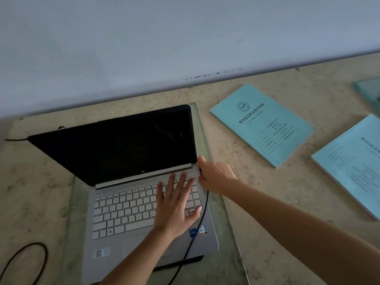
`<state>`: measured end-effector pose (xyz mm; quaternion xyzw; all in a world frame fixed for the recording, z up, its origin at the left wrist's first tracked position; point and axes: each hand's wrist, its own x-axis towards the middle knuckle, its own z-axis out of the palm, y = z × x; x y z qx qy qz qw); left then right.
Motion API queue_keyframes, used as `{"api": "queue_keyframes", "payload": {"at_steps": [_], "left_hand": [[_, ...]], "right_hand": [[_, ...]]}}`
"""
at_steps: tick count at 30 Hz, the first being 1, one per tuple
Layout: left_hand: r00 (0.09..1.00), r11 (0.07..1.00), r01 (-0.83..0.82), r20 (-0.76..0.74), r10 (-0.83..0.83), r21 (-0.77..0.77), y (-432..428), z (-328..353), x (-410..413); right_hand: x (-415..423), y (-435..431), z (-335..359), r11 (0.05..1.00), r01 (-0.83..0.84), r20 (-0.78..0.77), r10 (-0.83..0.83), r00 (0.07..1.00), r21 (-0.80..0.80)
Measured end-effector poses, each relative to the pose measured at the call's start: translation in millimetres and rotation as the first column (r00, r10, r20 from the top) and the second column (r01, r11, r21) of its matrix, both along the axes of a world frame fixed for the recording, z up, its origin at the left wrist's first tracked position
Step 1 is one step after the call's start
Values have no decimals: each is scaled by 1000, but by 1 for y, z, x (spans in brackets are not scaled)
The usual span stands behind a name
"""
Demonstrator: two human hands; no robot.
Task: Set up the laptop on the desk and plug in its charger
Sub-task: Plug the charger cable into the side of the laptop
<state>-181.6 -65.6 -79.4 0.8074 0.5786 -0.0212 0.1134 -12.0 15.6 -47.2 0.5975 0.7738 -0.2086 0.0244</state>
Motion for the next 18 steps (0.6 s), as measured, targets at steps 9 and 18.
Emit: {"api": "queue_keyframes", "payload": {"at_steps": [9, 18], "left_hand": [[1000, 998, -13, -9, 13, -59, 1, 32, -19], [991, 914, -125, 11, 131, 387, -29, 168, -66]], "right_hand": [[9, -30, 31, 992, 124, -124, -128, 984, -36], [-7, -83, 134, 873, -106, -104, 175, 979, 477]]}}
